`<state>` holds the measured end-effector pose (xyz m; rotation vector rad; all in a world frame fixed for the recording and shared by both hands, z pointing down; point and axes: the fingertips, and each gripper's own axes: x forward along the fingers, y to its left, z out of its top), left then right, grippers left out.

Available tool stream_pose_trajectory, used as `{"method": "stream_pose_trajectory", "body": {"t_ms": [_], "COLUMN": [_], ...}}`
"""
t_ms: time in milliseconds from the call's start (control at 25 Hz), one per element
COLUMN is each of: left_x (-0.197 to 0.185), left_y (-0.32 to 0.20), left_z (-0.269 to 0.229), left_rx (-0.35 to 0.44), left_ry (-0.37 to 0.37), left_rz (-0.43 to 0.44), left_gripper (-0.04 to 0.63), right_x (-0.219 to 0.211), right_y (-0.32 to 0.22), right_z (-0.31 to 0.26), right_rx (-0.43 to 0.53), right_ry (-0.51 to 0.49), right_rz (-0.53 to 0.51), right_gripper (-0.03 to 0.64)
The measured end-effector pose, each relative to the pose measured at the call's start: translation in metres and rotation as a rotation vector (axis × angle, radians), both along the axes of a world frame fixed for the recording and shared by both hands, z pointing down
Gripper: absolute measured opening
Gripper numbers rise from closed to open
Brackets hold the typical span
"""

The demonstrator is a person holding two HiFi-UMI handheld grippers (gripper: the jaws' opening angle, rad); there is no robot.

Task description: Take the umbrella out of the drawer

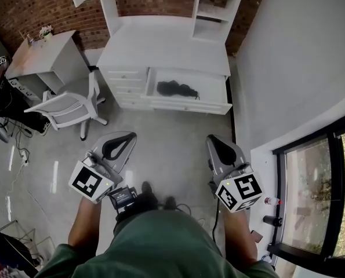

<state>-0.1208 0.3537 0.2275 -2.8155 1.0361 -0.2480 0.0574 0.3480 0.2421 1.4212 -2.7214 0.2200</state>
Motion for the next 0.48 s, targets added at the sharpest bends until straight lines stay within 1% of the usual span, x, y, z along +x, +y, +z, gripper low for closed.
{"method": "stream_pose_trajectory", "body": {"t_ms": [200,480], "left_x": [0.0,-0.012], "left_y": [-0.042,-0.121], "left_z": [0.005,-0.001], "left_rx": [-0.012,-0.004], "left_ry": [-0.005,0.03], "left_rz": [0.019,0.061], "left_gripper": [0.0,0.0], "right_x": [-0.001,-0.017], "right_y": [-0.038,-0.107], "right_z": [0.005,-0.003], "right_rx": [-0.011,-0.007], "right_ry": [0.002,0.03], "right_rz": [0.013,0.043], "right_gripper": [0.008,0.008]}}
